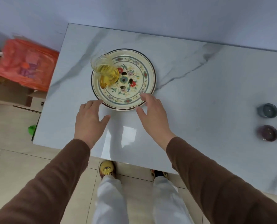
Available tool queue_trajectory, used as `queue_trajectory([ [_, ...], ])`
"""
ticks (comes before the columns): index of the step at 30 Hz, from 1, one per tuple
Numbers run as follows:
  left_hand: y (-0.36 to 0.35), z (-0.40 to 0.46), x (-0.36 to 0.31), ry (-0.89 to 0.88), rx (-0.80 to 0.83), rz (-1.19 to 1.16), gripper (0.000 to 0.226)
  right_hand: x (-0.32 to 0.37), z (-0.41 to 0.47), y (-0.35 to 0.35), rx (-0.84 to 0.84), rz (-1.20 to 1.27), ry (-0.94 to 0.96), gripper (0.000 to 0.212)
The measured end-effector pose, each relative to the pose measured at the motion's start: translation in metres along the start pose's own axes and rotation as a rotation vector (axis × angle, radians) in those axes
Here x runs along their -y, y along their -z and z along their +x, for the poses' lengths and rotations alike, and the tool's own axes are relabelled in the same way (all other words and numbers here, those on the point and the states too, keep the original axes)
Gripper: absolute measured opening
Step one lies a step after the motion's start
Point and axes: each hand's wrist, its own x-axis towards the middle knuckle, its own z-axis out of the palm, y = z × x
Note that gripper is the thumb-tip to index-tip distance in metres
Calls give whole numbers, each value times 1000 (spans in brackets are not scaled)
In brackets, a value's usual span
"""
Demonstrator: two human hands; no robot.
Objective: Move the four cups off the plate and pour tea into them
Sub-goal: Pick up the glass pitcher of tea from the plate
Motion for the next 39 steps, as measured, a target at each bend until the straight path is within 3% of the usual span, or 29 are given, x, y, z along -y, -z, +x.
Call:
queue_trajectory([
  [14, 34, 104, 68, -216, 80, -43, 50, 102, 67, -101, -137, 288, -244, 40],
  [22, 24, 127, 68, -265, 90, -37, 52, 109, 93, -125, -197, 596, -395, 20],
  [28, 16, 127, 62, -274, 91, 0, 52, 103, 89, -121, -234, 764, -446, 20],
  [39, 1, 88, -13, -412, 99, 82, 54, 55, 16, -35, -397, 734, -423, 23],
])
